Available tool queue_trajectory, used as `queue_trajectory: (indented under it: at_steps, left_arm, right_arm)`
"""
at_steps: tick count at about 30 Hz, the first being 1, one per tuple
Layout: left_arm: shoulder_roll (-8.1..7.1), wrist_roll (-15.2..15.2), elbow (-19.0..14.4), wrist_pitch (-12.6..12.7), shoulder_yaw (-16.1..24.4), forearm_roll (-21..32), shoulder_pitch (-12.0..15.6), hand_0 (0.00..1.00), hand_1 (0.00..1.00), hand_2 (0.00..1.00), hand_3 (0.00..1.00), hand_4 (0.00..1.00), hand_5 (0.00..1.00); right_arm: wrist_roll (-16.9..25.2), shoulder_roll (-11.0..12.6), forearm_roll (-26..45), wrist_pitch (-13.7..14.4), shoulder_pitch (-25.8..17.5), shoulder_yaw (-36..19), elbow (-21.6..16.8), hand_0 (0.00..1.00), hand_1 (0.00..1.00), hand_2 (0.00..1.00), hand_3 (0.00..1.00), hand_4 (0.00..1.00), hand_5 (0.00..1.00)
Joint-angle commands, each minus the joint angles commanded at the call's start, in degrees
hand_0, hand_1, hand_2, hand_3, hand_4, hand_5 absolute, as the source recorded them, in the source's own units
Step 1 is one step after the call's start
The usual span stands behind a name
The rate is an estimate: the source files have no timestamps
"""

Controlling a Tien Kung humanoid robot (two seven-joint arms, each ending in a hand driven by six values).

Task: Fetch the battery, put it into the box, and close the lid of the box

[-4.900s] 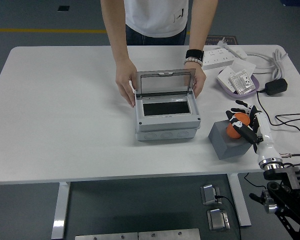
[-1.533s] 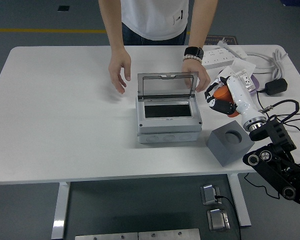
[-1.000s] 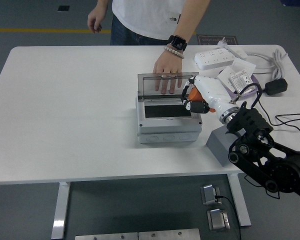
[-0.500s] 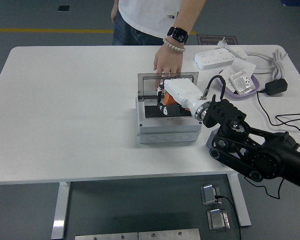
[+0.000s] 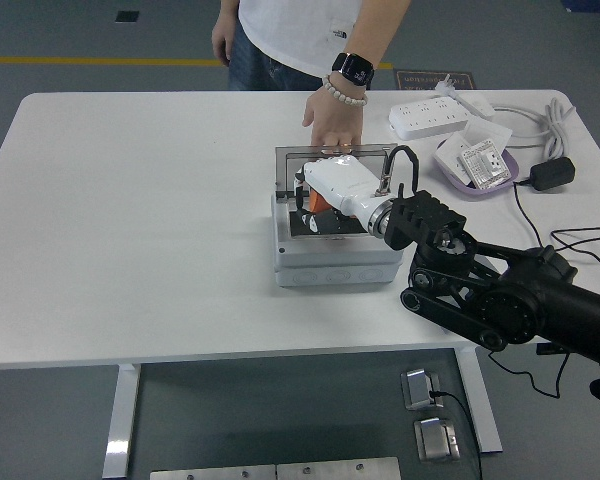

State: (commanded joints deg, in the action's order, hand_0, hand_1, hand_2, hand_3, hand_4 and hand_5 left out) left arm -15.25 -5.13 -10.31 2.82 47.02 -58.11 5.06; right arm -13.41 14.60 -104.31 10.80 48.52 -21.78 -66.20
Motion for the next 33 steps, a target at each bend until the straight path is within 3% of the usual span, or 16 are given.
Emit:
queue_trajectory:
  at_steps: [13,14,19,20,25,26,31,32,33]
  left_arm:
    - [0.08,0.0,0.0,-0.1,-0.3,0.2,-0.5,0.407,0.554,0.515,0.497,0.002,0.002]
    - [0.07,0.0,0.0,-0.1,-0.3,0.2,-0.5,0.407,0.555,0.514,0.497,0.002,0.002]
    - [0.08,0.0,0.0,-0.1,-0.2,0.1,-0.6,0.407,0.555,0.514,0.497,0.002,0.002]
    - [0.10,0.0,0.0,-0.1,-0.2,0.1,-0.6,0.407,0.554,0.515,0.497,0.002,0.002]
    - [0.14,0.0,0.0,-0.2,-0.4,0.2,-0.8,0.407,0.554,0.515,0.497,0.002,0.002]
    - [0.16,0.0,0.0,-0.2,-0.5,0.2,-0.8,0.407,0.554,0.515,0.497,0.002,0.002]
    - [0.22,0.0,0.0,-0.2,-0.4,0.1,-0.8,0.407,0.554,0.515,0.497,0.002,0.002]
    - [0.22,0.0,0.0,-0.2,-0.4,0.1,-0.8,0.406,0.554,0.514,0.496,0.002,0.002]
    - [0.21,-0.1,0.0,-0.2,-0.3,0.0,-0.8,0.406,0.554,0.514,0.496,0.002,0.002]
  right_arm:
    - [0.7,-0.1,0.8,-0.2,-0.2,-2.4,0.9,0.087,0.188,0.244,0.257,0.002,0.002]
    - [0.8,-0.1,0.8,-0.2,-0.2,-2.4,0.9,0.149,0.212,0.245,0.246,0.002,0.002]
    - [1.1,-0.4,0.9,0.3,-0.4,-1.8,1.1,0.149,0.212,0.245,0.246,0.002,0.002]
    - [1.2,-0.5,1.0,0.4,-0.4,-1.7,1.1,0.275,0.256,0.320,0.336,0.050,0.031]
    - [1.3,-0.7,0.7,0.4,-0.6,-1.5,1.2,0.275,0.256,0.320,0.336,0.050,0.031]
    - [1.3,-0.8,0.6,0.3,-0.6,-1.5,1.2,0.330,0.286,0.362,0.384,0.211,0.066]
    - [1.2,-0.8,0.4,0.0,-0.8,-1.3,1.1,0.330,0.286,0.362,0.384,0.211,0.066]
    - [1.2,-0.8,0.4,0.0,-0.8,-1.3,1.1,0.371,0.304,0.392,0.422,0.464,0.129]
    - [1.1,-0.8,0.4,0.0,-0.8,-1.3,1.1,0.371,0.304,0.392,0.422,0.464,0.129]
